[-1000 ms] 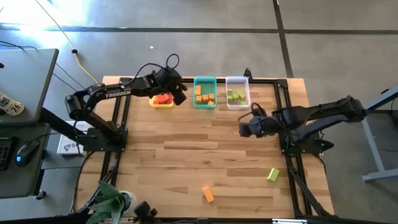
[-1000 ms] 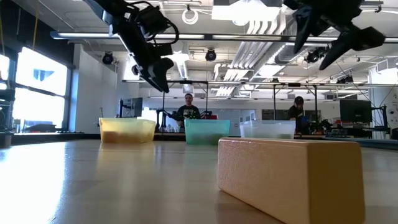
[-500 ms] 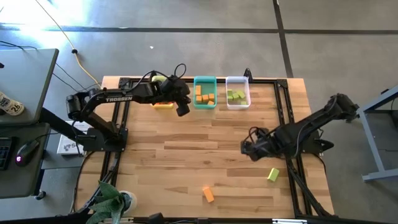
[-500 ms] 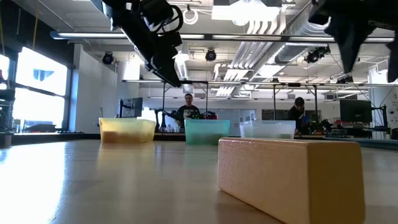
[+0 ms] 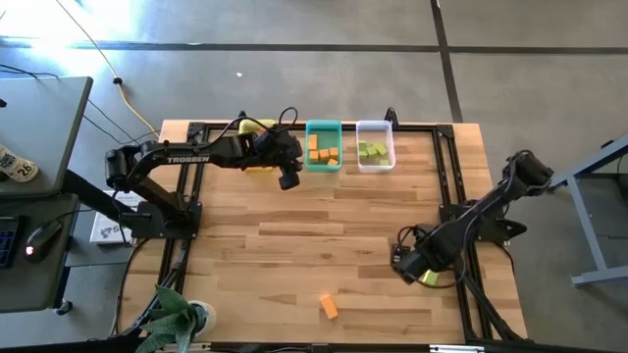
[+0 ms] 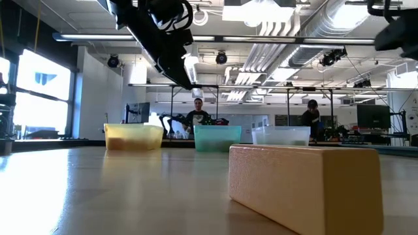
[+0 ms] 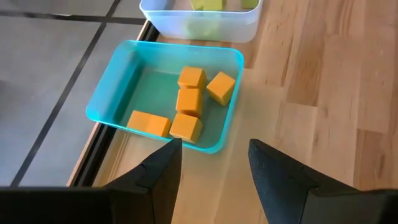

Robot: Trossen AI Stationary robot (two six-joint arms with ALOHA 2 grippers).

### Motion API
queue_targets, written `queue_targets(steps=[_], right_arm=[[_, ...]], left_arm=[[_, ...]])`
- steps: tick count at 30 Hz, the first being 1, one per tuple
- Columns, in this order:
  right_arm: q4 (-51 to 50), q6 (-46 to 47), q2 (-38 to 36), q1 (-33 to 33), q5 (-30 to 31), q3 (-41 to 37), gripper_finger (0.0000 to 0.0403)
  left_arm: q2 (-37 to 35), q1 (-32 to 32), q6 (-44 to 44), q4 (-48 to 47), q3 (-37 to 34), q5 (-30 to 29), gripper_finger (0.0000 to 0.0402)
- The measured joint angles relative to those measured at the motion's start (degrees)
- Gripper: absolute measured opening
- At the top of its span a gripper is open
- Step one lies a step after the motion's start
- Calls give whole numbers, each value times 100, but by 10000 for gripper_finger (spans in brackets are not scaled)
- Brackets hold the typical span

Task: Sort & place blocks by color
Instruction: Put the green block into the transparent bin

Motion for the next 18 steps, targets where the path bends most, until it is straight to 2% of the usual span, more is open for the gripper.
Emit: queue_targets(steps=[6, 14, 18], right_arm=[[-13, -32, 286, 151, -71, 0, 270], [536, -407, 345, 146, 78, 0, 270], [234, -147, 345, 162, -363, 0, 270]], left_arm=[[0, 0, -13, 0, 0, -2, 172], [0, 0, -13, 2, 0, -4, 172], [0, 0, -13, 2, 0, -4, 172]])
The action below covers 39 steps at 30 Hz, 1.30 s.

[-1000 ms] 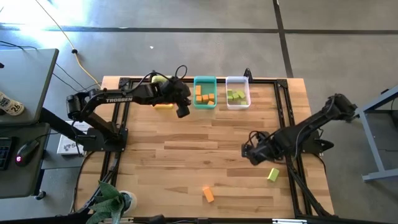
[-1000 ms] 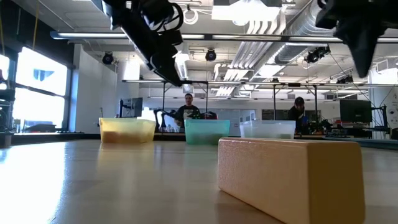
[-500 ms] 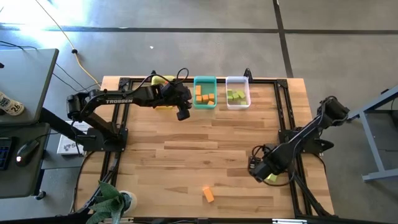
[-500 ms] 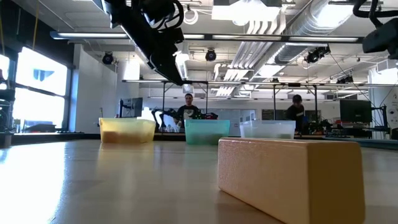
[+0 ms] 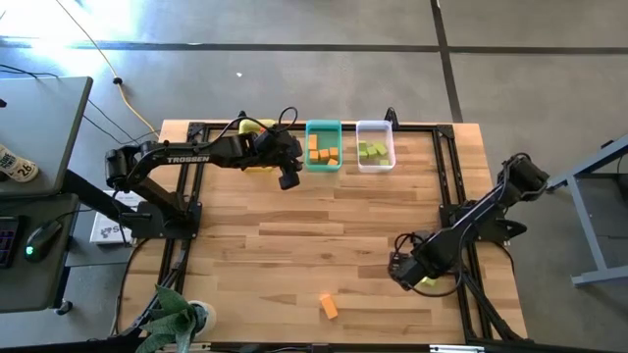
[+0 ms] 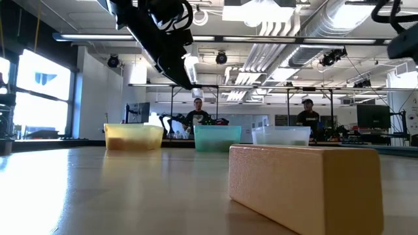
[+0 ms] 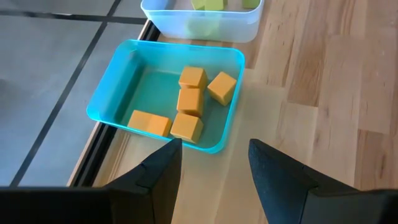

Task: Sort & place blocks by color
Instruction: Put the green block into the transparent bin

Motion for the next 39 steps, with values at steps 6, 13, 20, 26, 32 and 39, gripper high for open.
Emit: queue_targets(steps=[6, 13, 20, 26, 32, 39], right_arm=[[-402, 516, 0, 271, -245, 0, 270], [-657, 589, 141, 456, -345, 0, 270], [-585, 658, 469, 575, -536, 0, 270], [-463, 678, 862, 590, -634, 0, 270], [-56, 674, 1296, 587, -665, 0, 270], [200, 678, 1760, 579, -935, 37, 270]], left_arm=[[0, 0, -117, 0, 0, -7, 172], [0, 0, -238, 0, 0, -9, 172], [0, 0, -240, 2, 0, -37, 172], [0, 0, -240, 2, 0, -39, 172], [0, 0, -240, 2, 0, -44, 172], [0, 0, -238, 37, 0, -55, 172]])
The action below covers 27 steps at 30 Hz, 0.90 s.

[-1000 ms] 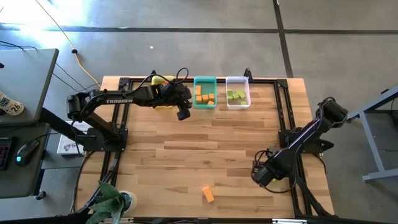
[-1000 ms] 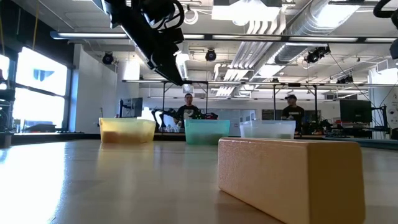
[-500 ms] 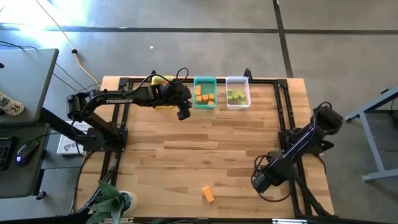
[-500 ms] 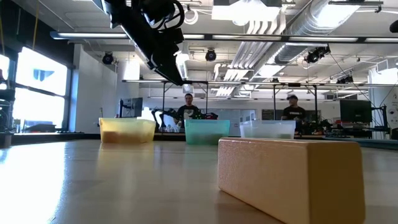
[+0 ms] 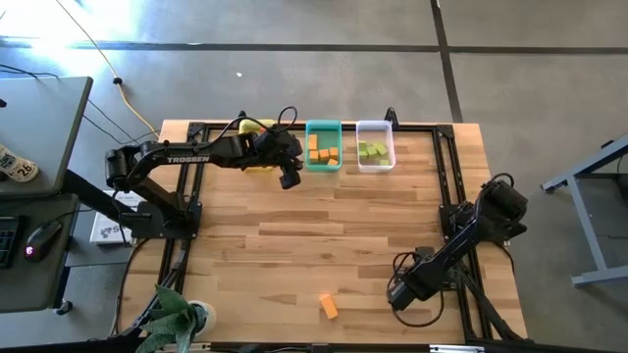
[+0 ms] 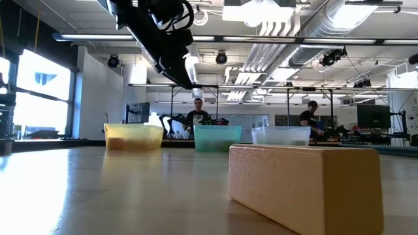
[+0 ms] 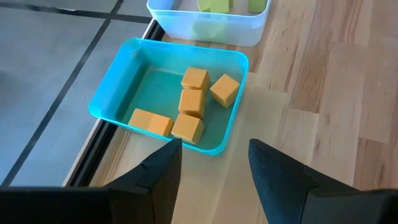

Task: Sort & place blocks by color
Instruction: Put the green block into the transparent bin

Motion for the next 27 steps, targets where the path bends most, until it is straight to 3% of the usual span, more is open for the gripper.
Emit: queue_targets(steps=[7, 18, 24, 27], right_arm=[[-109, -20, 58, -111, -29, -11, 249], [-315, -158, 71, -190, -66, -45, 114], [-228, -441, -51, -216, -1, -50, 113], [-39, -446, -335, -235, 675, -50, 112]], left_arm=[[0, 0, 0, 368, 0, 2, 172], [0, -2, 0, 750, 2, 4, 172], [0, -2, 0, 906, 2, 9, 172], [0, -2, -2, 978, 2, 13, 172]])
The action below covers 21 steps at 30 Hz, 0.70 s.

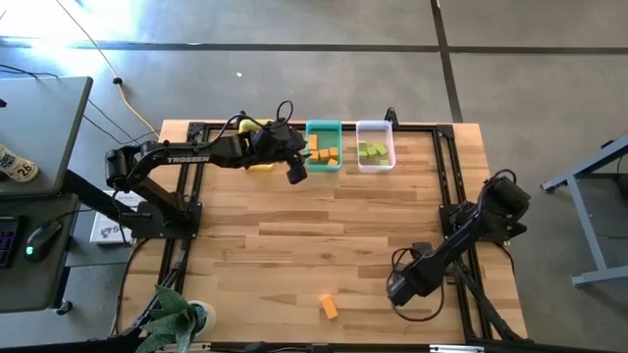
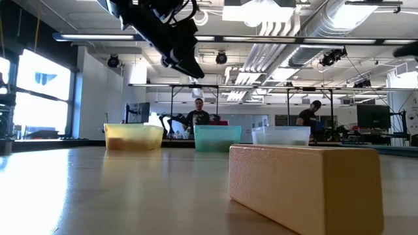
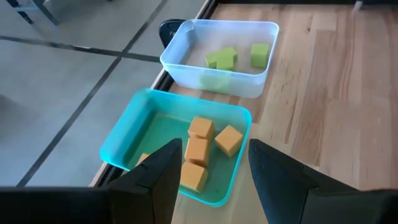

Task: Sort & place blocks by color
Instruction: Put the green block into the transparent bin

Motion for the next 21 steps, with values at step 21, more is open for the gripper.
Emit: queue_targets(steps=[21], right_arm=[[-335, -3880, -2359, -2848, 4024, 4, 113]], left_arm=[[0, -441, -454, 14, 0, 304, 172]])
